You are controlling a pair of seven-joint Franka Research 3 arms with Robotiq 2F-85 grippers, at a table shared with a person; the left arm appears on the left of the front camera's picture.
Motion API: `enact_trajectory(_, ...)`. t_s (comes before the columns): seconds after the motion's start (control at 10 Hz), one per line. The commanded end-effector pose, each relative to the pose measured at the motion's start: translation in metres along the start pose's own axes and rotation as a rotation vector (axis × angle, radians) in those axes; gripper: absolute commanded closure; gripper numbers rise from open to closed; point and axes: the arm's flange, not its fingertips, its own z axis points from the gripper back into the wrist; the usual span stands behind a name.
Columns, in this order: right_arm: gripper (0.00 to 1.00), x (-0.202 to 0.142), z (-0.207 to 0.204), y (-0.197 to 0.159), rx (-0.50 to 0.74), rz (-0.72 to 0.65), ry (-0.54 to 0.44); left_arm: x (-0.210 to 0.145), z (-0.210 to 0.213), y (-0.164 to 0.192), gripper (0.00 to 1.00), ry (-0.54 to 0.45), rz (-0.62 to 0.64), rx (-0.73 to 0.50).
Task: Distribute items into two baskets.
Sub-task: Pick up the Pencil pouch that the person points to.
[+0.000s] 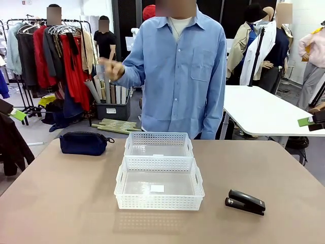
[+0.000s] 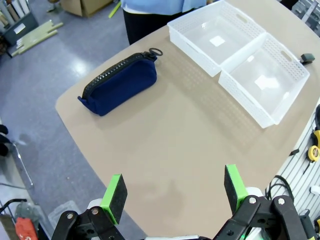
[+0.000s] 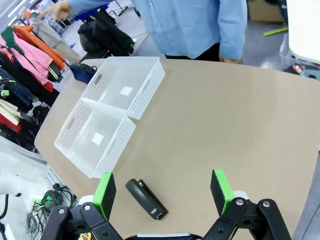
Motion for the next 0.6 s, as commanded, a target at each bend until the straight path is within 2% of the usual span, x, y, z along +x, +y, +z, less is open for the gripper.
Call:
enact_trajectory(0.0,0.0,0.0024,-0.0006,-0.0004,0.014,-0.001,-0.021,-0.0001,-0.0007,0.0005,0.0,-0.01,0.002,-0.014)
enact_trajectory(0.5,0.0,0.0024,-0.0006,-0.0004,0.014,-0.001,-0.021,-0.0001,-0.0007,0.0005,0.0,-0.01,0.002,-0.014)
